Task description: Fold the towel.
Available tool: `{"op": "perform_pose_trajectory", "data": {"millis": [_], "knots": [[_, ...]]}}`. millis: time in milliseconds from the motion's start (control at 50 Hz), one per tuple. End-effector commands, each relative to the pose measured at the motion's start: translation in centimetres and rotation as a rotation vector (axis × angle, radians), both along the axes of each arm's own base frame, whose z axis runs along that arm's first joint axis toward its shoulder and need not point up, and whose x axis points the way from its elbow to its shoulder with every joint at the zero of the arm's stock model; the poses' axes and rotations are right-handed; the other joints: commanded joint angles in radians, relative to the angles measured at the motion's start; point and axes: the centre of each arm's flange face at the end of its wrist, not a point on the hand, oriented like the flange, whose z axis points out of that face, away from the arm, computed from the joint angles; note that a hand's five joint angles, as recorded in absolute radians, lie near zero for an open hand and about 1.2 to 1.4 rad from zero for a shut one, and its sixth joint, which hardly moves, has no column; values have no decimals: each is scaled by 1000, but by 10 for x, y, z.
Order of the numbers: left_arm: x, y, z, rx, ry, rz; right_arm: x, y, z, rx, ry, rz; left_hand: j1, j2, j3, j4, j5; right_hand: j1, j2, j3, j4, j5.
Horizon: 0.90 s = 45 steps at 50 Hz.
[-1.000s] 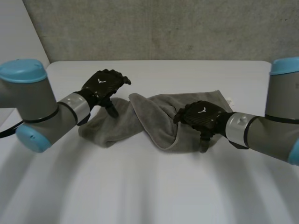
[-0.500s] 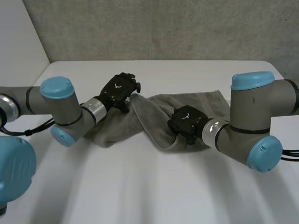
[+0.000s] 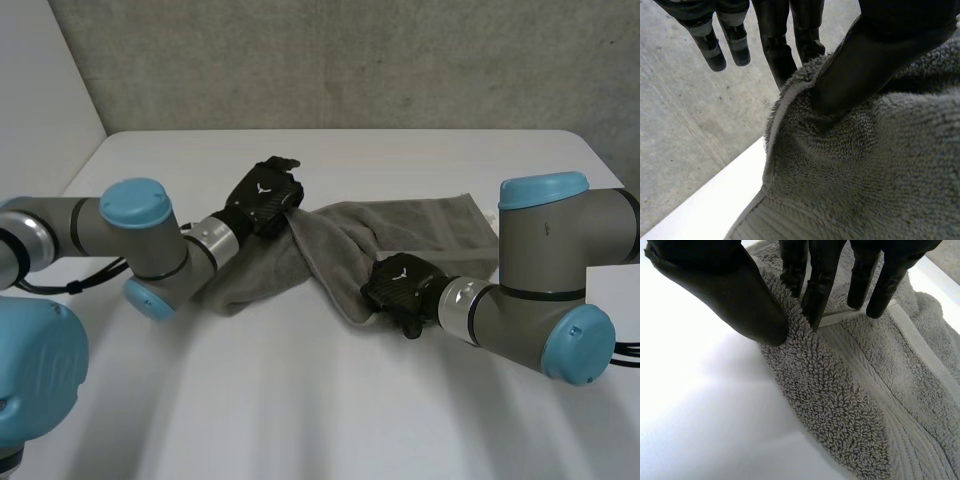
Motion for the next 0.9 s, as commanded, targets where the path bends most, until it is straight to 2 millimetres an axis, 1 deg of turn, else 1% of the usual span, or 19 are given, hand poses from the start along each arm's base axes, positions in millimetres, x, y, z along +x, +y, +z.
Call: {"op": "perform_pose_trajectory", "data": {"millis": [20,60,80,120,240,300,320,360,380,480,500,520,540,580,600,620,660,780,900], "knots": [[5,10,24,-13,5,5,-7,-8,16,-30,-37,-6,103,111,-42,-56,83,117,140,-50,-78,82],[10,18,41,-22,9,13,-20,-17,37,-75,-58,-46,103,111,-42,-56,83,117,140,-50,-78,82],[10,18,41,-22,9,13,-20,-17,37,-75,-58,-46,103,111,-42,-56,83,117,140,-50,-78,82],[13,24,48,-22,9,16,-32,-18,56,-113,-75,-72,103,111,-42,-56,83,117,140,-50,-78,82],[27,54,71,2,0,20,-52,-14,83,-168,-105,-112,103,111,-42,-56,83,117,140,-50,-78,82],[38,86,72,97,-39,14,-74,-5,94,-180,-120,-146,103,111,-42,-56,83,117,140,-50,-78,82],[38,86,72,98,-39,14,-74,-5,94,-180,-120,-146,103,111,-42,-56,83,117,140,-50,-78,82],[44,109,70,176,-72,8,-86,-1,90,-163,-111,-167,103,111,-42,-56,83,117,140,-50,-78,82],[44,109,69,176,-72,8,-86,-1,90,-163,-111,-167,103,111,-42,-56,83,117,140,-50,-78,82],[53,153,49,366,-155,-13,-105,6,67,-139,-3,-150,103,111,-42,-56,83,117,140,-50,-78,82],[53,153,48,366,-155,-14,-105,6,67,-139,-3,-150,103,111,-42,-56,83,117,140,-50,-78,82],[50,166,45,401,-175,-33,-108,6,65,-149,18,-142,103,111,-42,-56,83,77,100,-50,-78,43],[50,166,45,402,-175,-33,-108,6,65,-150,18,-142,103,111,-42,-56,83,76,100,-50,-78,42],[49,182,39,454,-211,-45,-108,6,64,-161,23,-126,103,111,-42,-56,83,12,35,-50,-78,-22],[49,182,39,454,-211,-45,-108,6,64,-161,23,-126,103,111,-42,-56,83,12,35,-50,-78,-22],[50,185,37,470,-223,-36,-107,7,65,-169,24,-122,103,111,-42,-56,83,-122,-99,-50,-78,-156],[53,188,34,483,-247,-3,-106,6,66,-181,26,-116,103,111,-42,-56,83,-646,-623,-50,-78,-680],[56,189,34,491,-254,35,-102,3,60,-227,6,-85,103,111,-42,-56,83,-813,-790,-50,-78,-847],[58,191,34,498,-253,35,-97,7,46,-215,-28,-26,103,111,-42,-56,83,-819,-796,-50,-78,-853]]}}
